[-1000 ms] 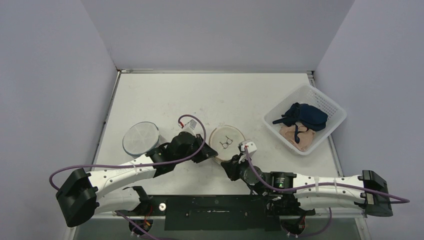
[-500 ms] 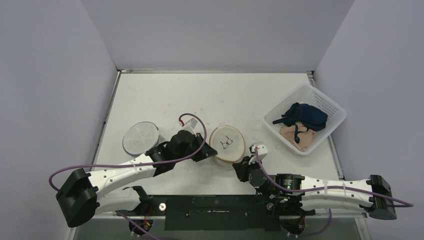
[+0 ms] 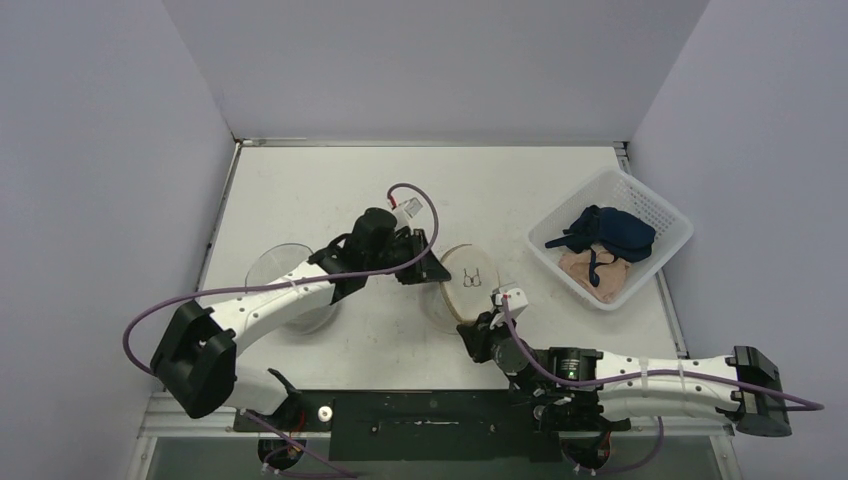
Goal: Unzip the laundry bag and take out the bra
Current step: Unzip the laundry bag at the center of the board.
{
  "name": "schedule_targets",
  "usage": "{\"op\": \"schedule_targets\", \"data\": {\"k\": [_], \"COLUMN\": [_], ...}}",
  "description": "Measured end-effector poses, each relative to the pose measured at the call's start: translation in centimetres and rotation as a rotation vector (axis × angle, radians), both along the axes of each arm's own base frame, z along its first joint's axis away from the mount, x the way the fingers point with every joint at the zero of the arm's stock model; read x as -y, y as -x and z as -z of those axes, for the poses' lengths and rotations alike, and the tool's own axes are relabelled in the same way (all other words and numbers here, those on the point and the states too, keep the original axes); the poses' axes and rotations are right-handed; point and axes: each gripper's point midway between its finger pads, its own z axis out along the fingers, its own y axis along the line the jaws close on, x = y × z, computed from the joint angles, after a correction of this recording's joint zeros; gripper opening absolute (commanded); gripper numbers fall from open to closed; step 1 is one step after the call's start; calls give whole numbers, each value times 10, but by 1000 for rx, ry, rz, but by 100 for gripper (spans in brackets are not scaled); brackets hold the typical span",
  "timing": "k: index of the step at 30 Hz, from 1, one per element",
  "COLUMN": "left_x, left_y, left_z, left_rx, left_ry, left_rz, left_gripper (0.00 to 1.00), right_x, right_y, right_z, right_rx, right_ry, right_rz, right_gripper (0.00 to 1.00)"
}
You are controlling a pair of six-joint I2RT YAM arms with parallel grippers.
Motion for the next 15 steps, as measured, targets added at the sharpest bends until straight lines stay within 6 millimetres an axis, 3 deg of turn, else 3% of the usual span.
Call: {"op": "schedule_targets", "data": {"k": [3,6,11,15], "left_x": [11,7,-30,-58], "left_y": [-7,-4,22,41], "left_z": [-1,7,29,23], "left_rx": [17,12,-35,-29], "left_ry": [-8,-26,-72,-51], "left_rz": [47,52,-15,-97], "left_gripper": [59,77,88,88], "right_x": [-9,-19,-29,-34], "right_y": [0,3,3,4], "right_z": [1,0,-4,-5], "right_rx": [6,9,16,19], "right_ry": [13,19,9,4], "right_rz": [-19,-46,-69,-81], "right_gripper": [5,5,5,5]}}
